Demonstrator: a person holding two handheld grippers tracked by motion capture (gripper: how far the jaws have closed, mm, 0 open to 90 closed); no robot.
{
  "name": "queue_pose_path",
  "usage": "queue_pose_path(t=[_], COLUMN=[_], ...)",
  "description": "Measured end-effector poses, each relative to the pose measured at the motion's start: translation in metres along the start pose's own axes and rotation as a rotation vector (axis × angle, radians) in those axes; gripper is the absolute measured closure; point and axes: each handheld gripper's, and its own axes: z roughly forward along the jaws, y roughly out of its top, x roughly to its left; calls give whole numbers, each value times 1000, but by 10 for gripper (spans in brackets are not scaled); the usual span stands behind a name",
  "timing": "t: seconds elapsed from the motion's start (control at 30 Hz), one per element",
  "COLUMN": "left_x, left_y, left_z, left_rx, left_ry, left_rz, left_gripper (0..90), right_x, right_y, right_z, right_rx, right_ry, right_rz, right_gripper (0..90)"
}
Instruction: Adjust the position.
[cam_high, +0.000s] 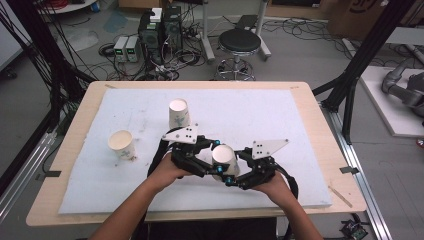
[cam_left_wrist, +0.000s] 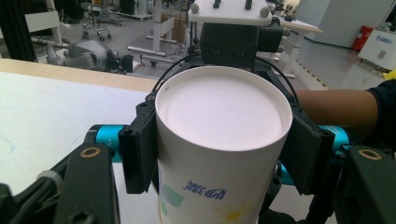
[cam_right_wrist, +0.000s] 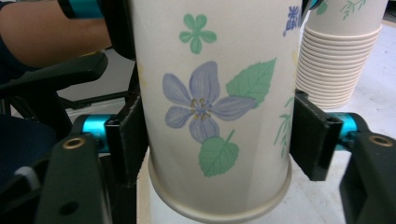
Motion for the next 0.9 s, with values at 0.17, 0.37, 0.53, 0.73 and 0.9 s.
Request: queue_pose_path(t=[0.17, 0.37, 0.53, 0.73, 0.9], left_x=[-1, -2, -3, -3, -4], left_y=[0, 1, 3, 9, 13], left_z=[0, -4, -10, -14, -12], left_rx=[8, 52, 80, 140, 195], left_ry=[17, 77, 80, 83, 73], left_rz=[14, -10, 3, 27, 50], left_gripper=[338, 159, 159, 158, 158], right_x=[0, 0, -1, -3, -3], right_y=[0, 2, 5, 11, 19], right_z=[-1, -3, -5, -10, -11], right_rx=[9, 58, 113, 181, 256], right_ry=[8, -5, -25, -39, -37], right_rz=[0, -18, -33, -53, -79], right_gripper=[346, 355, 358, 359, 357])
